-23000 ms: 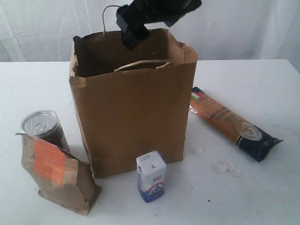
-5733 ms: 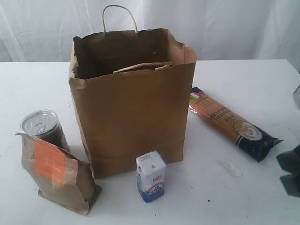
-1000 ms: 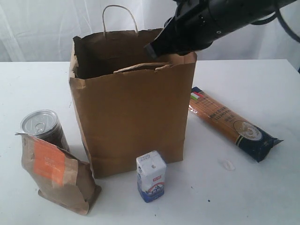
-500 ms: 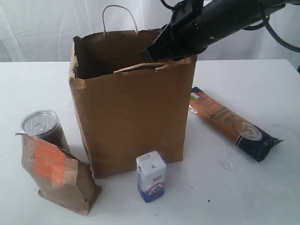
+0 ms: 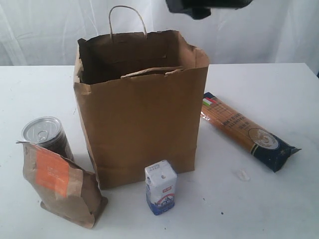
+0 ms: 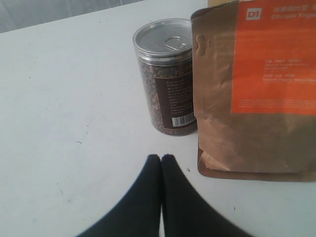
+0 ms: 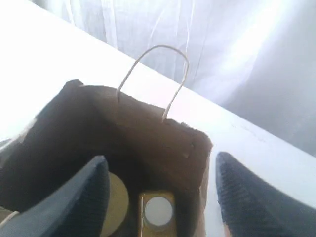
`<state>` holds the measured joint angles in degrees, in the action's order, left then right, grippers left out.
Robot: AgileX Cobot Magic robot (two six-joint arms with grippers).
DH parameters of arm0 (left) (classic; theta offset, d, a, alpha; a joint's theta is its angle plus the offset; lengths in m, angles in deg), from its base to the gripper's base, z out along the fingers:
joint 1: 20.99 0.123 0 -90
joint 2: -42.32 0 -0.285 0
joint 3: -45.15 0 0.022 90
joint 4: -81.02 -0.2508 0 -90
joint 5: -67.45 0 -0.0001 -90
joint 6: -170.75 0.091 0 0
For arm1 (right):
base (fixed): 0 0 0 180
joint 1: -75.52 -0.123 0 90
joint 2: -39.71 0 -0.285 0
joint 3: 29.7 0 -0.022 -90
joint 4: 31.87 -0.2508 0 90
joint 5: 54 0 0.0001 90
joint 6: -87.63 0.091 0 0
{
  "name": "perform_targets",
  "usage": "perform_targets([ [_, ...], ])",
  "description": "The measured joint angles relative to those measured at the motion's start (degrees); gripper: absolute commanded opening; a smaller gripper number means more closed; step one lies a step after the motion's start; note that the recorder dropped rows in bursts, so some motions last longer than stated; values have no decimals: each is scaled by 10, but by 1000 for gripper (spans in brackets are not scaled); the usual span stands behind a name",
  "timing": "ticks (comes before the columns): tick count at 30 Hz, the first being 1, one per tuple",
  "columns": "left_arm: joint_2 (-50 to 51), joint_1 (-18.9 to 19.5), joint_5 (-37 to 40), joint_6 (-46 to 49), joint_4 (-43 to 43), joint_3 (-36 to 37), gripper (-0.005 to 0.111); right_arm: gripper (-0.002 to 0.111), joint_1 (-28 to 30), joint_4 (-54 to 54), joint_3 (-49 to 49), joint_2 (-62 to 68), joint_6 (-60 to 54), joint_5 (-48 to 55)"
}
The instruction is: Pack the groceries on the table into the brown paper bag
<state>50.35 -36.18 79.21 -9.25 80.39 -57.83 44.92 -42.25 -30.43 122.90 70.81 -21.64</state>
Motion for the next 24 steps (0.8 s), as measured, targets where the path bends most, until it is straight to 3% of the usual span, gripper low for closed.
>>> perform_targets([
  [8, 0, 0, 0, 0, 0, 0, 0, 57, 49, -1, 27, -62, 20, 15],
  [19, 0, 0, 0, 0, 0, 0, 0, 57, 183, -1, 156, -166, 28, 24],
  [24, 0, 0, 0, 0, 0, 0, 0, 57, 214, -1, 218, -190, 28, 36],
])
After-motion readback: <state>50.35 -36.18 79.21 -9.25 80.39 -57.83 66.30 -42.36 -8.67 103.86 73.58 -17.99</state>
